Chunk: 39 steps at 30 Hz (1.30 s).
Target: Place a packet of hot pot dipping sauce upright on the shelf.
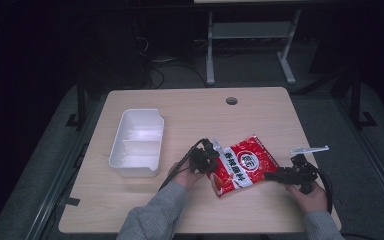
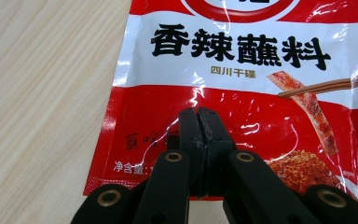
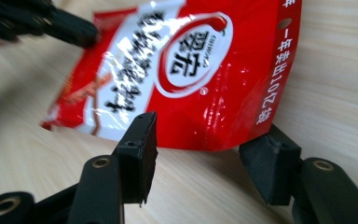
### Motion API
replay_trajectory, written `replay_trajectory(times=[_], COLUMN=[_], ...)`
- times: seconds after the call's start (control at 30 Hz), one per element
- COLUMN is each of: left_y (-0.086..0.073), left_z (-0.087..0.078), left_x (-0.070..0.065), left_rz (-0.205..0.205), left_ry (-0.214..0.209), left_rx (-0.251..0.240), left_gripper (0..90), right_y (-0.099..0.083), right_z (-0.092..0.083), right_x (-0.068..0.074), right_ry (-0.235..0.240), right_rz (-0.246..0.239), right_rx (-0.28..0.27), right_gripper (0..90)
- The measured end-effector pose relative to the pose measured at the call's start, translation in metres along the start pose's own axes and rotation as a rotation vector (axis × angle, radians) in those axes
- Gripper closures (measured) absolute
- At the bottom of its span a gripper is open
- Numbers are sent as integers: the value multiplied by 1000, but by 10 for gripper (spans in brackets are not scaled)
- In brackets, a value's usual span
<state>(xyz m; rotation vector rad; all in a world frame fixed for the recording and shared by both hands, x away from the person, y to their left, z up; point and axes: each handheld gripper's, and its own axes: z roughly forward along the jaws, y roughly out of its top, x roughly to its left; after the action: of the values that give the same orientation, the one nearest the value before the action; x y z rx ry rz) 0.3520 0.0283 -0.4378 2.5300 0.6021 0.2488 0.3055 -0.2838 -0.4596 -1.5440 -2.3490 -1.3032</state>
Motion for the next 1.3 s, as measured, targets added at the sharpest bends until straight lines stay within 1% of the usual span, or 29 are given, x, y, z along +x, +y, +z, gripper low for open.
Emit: replay_trajectory(times=[0.07,0.1,0.2,0.3,0.4,0.47,0.5,0.53,0.57,0.67,0.7,0.77,0.8,0.87,0.93,0.97,1.03,1.13,1.17,1.23,1.3], left_y=[0,0,0,-1,-1,-2,-2,-2,-2,-3,-3,-3,-4,-5,-5,-5,-5,-5,-6,-7,-8], left_z=[0,0,0,0,0,0,0,0,0,0,0,-1,-1,-1,-1,-1,-1,-3,-6,-8,-12], left_x=[0,0,0,-1,-1,-1,-1,-1,-1,-2,-2,-2,-2,-1,0,0,0,1,0,-1,-2], left_rz=[-1,0,3,8,8,8,8,7,7,13,18,18,15,8,0,1,2,-4,-4,-3,11], left_ry=[0,1,3,7,8,9,10,9,11,16,22,25,25,29,26,27,30,30,29,28,29], left_rx=[-2,-3,-3,-3,-6,-11,-12,-13,-14,-17,-20,-22,-26,-32,-33,-32,-32,-33,-45,-53,-59], left_gripper=[889,889,889,888,888,888,888,888,888,885,873,868,860,842,827,819,800,786,783,775,772], right_y=[0,1,3,7,12,14,16,16,18,19,20,20,20,20,19,19,19,19,19,19,19], right_z=[-2,-2,0,6,15,22,28,28,32,36,41,43,44,46,46,45,45,45,45,44,43], right_x=[0,0,6,12,19,22,24,24,26,28,28,28,28,28,27,26,25,25,25,25,25], right_ry=[40,62,68,76,67,47,37,37,38,28,27,26,22,22,15,23,25,22,23,23,23], right_rz=[15,21,7,-2,-12,-15,-7,-7,2,6,15,18,19,20,17,21,22,17,15,14,16], right_rx=[-28,-36,-41,-39,-32,-9,-3,-3,-5,1,12,16,22,24,27,26,25,24,22,20,17], right_gripper=[503,506,518,537,562,573,600,600,633,653,694,702,717,775,804,817,838,860,863,870,873])
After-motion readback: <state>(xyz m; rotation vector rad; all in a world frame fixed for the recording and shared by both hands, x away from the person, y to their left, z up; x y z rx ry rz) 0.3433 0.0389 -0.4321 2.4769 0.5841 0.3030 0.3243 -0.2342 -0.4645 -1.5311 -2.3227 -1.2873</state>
